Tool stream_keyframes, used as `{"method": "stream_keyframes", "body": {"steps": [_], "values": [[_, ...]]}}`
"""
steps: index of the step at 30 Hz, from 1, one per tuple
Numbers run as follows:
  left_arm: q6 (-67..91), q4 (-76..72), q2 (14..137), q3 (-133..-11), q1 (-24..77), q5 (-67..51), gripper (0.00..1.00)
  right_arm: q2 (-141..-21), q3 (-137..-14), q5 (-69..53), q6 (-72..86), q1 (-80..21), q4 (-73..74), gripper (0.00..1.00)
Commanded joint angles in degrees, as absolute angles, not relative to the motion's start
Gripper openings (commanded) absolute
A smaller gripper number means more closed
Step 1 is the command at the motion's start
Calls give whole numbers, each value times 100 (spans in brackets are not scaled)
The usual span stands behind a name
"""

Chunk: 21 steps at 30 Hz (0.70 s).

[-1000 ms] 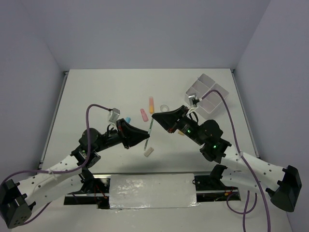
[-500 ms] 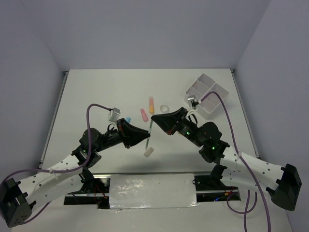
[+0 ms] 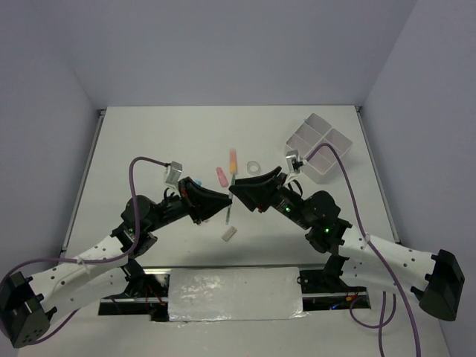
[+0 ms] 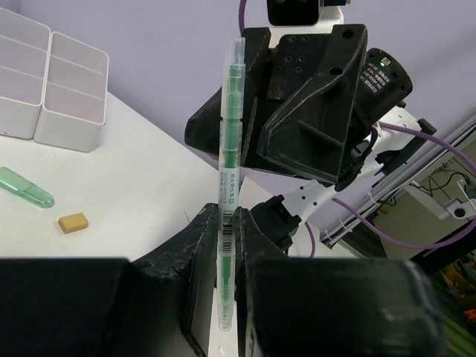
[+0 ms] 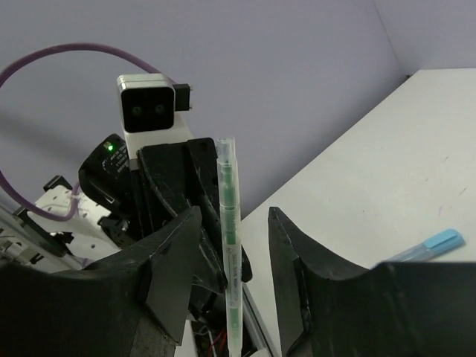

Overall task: Sort the stationery into containers
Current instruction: Close the pen cap on the pen.

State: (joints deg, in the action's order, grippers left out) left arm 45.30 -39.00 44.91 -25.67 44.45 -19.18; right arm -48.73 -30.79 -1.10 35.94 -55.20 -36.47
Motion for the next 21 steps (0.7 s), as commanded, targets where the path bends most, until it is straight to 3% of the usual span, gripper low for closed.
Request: {"method": "stream_keyframes", "body": {"steps": [1,6,11,14,16,17,20,21], "values": [[4500,-4429,4500,-2734,4447,-1969,0,-4860,-3076,-167,3454,-5599,-3964,49],[4509,-4465,4491,-2760,4456,-1960,0,-4983,-3164,-237,3445,-5651,-3920,46],[4465,-4386,4561,-2874,4447,-2013,0,-5080,-3182,-316,3419,-5686,-4007,25],[4482,-4368,4632,-2900,4447,-2065,7,-5080,-3173,-343,3358,-5695,-4069,12],[4482,-4368,4719,-2909,4447,-2135,21,-5063,-3190,-360,3314,-5713,-4052,1],[4474,-4368,4798,-2918,4456,-2240,31,-5063,-3208,-395,3270,-5722,-4034,0],[4465,-4403,4939,-2953,4447,-2434,47,-5062,-3243,-500,3199,-5730,-4025,0],[4482,-4421,4966,-2962,4456,-2469,47,-5054,-3234,-536,3182,-5730,-4060,0]]}}
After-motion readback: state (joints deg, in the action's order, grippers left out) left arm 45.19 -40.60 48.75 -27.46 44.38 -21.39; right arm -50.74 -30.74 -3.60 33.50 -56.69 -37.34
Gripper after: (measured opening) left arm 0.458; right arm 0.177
